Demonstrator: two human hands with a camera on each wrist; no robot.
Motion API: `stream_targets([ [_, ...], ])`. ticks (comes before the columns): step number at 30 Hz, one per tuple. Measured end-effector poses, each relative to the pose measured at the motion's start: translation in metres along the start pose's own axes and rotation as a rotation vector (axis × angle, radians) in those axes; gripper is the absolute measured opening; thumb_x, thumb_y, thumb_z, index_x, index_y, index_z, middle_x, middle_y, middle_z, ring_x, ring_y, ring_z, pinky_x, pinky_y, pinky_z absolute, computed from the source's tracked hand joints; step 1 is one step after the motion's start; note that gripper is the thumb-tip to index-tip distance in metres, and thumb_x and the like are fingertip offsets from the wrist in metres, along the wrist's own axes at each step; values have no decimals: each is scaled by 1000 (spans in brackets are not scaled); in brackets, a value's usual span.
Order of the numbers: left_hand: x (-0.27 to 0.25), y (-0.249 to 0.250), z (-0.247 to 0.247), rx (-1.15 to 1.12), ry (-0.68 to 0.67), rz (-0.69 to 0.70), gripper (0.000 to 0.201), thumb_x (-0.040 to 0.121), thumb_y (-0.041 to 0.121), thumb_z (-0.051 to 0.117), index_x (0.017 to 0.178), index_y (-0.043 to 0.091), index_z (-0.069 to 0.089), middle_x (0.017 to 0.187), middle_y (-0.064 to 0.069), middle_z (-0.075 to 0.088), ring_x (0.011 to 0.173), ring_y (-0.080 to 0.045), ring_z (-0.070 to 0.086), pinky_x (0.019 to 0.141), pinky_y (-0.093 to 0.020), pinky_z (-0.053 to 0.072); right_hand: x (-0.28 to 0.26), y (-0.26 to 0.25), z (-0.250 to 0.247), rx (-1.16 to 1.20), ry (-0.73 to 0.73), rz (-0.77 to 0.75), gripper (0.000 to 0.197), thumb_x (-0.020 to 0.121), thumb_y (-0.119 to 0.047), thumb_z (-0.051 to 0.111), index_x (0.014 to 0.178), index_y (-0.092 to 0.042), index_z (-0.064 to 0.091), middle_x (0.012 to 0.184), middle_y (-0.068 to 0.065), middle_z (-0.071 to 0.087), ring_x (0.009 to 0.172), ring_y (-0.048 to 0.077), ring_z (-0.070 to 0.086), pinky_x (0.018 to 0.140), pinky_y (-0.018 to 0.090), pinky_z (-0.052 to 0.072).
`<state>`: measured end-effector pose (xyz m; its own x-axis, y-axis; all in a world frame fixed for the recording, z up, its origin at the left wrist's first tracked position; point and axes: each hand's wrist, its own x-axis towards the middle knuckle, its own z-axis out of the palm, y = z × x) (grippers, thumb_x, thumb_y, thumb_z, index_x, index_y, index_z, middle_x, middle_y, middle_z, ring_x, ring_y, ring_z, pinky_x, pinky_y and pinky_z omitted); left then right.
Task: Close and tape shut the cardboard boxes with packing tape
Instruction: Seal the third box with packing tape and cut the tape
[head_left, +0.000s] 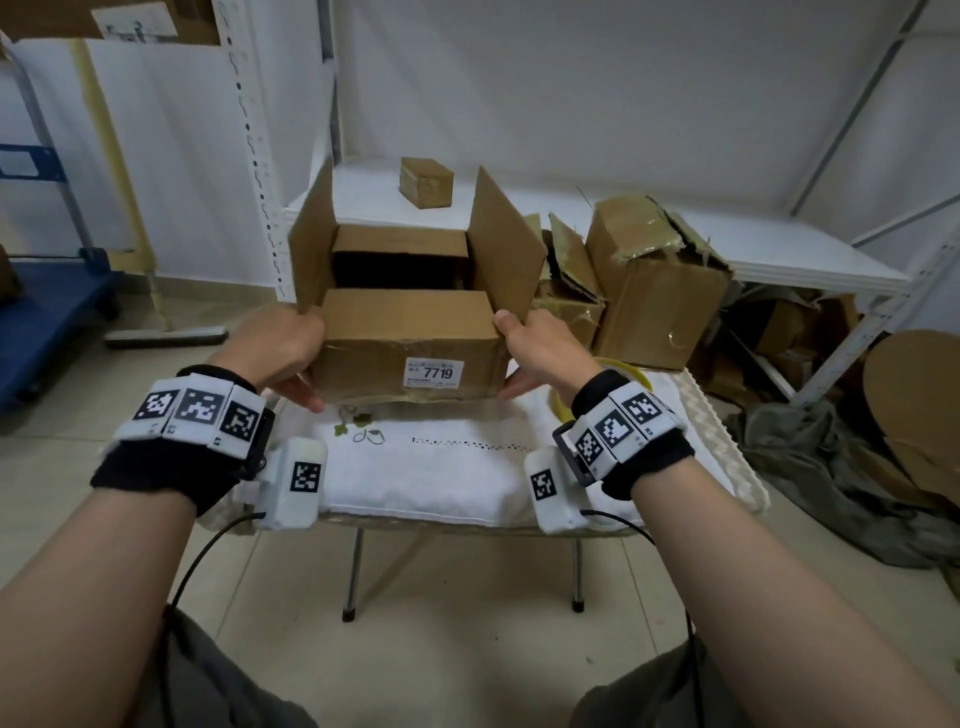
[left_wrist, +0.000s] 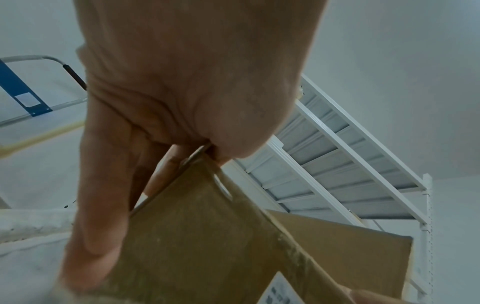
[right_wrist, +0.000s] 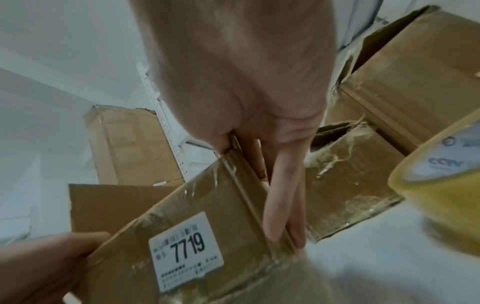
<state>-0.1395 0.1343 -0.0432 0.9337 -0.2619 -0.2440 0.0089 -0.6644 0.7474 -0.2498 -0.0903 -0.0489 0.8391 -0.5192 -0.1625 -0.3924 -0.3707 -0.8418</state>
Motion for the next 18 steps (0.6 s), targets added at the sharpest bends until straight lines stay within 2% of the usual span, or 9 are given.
stream_targets([
  [2,2,1,-1,-43,72,53,38,105,43,32,118,10,46,103,-19,65,63,-35,73,74,-46,62,0,-2,1,18,51,-43,40,105,-38,42,122,-4,55,129,18,54,89,36,74,67,42,65],
  [4,5,3,-2,-78,140,119,43,102,50,35,123,15,49,112,-16,61,65,-35,74,75,-45,62,2,-4,3,75,89,-76,36,105,-33,43,119,-3,58,124,17,57,96,33,71,67,42,65],
  [7,13,4,0,-63,217,186,42,100,49,39,123,18,55,114,-9,61,66,-30,73,61,-31,56,6,-6,8,134,128,-104,32,103,-28,45,117,-4,62,119,15,62,103,31,69,71,42,65],
  [9,18,5,5,-71,256,201,40,99,48,39,120,19,57,111,-6,61,70,-28,72,56,-25,48,9,-6,15,119,159,-118,29,100,-32,45,105,-11,65,115,13,64,109,31,65,76,45,64],
  [10,20,6,8,-93,273,203,40,99,48,39,118,19,59,107,-7,63,72,-29,71,59,-29,51,12,-5,19,94,178,-120,28,96,-38,45,97,-18,65,112,12,65,109,33,64,80,47,63],
  [12,29,6,15,-113,295,213,43,97,51,38,113,18,60,90,-5,63,73,-31,71,77,-38,57,27,3,24,61,219,-131,31,86,-48,42,89,-26,62,108,11,67,105,35,66,88,52,58],
  [14,41,5,18,-126,290,205,49,95,55,36,114,18,60,87,-4,63,80,-30,70,88,-43,56,39,6,28,66,247,-153,37,86,-51,42,96,-24,64,108,12,67,101,35,68,88,54,58],
  [16,53,3,20,-184,278,196,58,89,61,37,119,18,61,104,-9,66,95,-31,67,92,-45,55,39,-1,31,71,272,-181,36,95,-46,45,106,-19,67,105,10,68,102,34,68,90,54,57],
  [18,65,2,23,-251,275,191,63,86,63,38,124,17,60,120,-10,63,107,-31,62,96,-47,53,46,-5,35,78,279,-192,44,99,-42,44,124,-13,66,112,11,68,106,36,67,93,54,56],
])
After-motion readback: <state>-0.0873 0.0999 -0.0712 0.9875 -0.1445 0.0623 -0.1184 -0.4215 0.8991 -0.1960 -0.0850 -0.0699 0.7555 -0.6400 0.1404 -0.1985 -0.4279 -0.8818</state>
